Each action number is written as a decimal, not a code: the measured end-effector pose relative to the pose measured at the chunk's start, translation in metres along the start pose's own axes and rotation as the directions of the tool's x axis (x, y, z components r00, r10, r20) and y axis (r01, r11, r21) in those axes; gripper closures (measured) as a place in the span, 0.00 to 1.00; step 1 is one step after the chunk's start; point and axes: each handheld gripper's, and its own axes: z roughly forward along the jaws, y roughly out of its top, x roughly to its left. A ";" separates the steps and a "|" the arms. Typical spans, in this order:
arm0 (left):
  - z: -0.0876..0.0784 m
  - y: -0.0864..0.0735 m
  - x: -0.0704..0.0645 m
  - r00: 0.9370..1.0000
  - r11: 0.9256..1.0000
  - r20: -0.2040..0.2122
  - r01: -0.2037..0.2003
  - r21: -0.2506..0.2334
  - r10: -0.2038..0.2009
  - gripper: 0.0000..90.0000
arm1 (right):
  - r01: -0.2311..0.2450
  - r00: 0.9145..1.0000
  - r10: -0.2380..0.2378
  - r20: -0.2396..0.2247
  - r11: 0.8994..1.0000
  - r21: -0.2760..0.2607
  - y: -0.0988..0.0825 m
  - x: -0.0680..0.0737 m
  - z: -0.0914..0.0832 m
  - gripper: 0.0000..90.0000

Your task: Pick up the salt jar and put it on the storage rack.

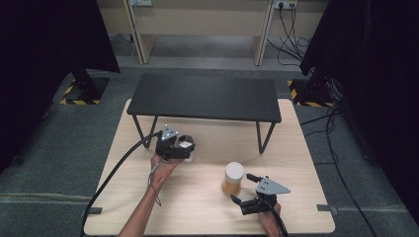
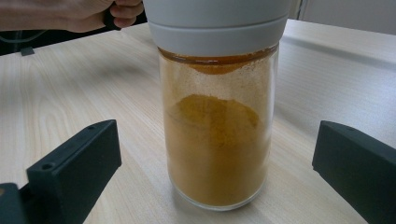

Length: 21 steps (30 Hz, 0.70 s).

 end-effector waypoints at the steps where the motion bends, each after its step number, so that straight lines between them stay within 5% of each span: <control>1: 0.002 0.000 -0.001 1.000 1.000 -0.004 -0.006 0.008 0.006 0.09 | 0.001 1.000 -0.001 0.000 1.000 0.000 0.000 0.000 0.000 0.01; 21: 0.015 -0.009 -0.005 0.998 0.997 0.003 -0.058 0.045 0.058 0.29 | 0.003 1.000 -0.003 0.002 1.000 0.001 0.000 0.000 0.000 0.01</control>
